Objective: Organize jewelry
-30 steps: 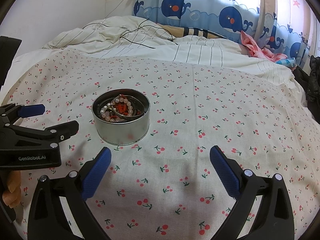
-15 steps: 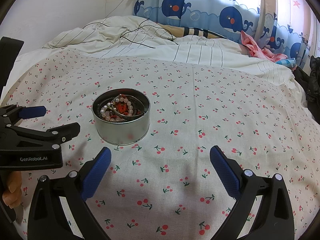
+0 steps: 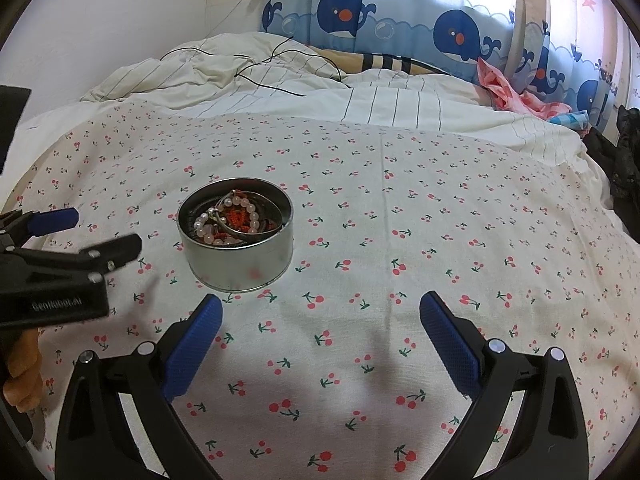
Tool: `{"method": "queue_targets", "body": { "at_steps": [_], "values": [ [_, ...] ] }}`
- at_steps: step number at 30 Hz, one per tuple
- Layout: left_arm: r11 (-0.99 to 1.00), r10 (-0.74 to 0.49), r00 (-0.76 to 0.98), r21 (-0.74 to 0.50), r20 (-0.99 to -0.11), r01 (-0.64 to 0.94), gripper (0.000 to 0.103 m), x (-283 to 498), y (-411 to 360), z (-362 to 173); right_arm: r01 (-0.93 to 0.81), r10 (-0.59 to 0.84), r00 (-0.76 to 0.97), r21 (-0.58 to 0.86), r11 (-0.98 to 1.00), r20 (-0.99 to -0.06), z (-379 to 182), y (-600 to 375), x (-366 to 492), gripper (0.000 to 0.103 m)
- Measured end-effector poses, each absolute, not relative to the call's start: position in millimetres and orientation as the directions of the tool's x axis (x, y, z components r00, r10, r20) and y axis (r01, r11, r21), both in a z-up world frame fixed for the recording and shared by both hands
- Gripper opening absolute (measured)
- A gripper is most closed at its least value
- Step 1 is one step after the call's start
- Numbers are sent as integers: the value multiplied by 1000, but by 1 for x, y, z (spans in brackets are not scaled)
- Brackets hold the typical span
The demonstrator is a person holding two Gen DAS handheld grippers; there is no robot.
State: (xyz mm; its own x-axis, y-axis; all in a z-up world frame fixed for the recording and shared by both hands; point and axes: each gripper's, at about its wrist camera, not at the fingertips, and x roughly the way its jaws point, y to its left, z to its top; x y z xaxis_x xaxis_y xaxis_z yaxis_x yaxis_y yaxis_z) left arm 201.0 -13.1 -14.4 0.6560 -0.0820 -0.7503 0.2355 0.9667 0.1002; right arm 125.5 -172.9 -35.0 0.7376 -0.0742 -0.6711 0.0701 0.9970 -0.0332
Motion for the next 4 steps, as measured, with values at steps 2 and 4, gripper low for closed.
{"method": "queue_targets", "body": {
  "at_steps": [2,4],
  "values": [
    [967,-86,648,94,-757,238,95,201,-12,-15,72,-75,736,-32,997,-672,-35,-175,126,95],
    [968,-88,640,85,-763,235,95,202,-11,-16,72,-75,736,-33,997,-673,-35,-176,126,95]
  ]
}}
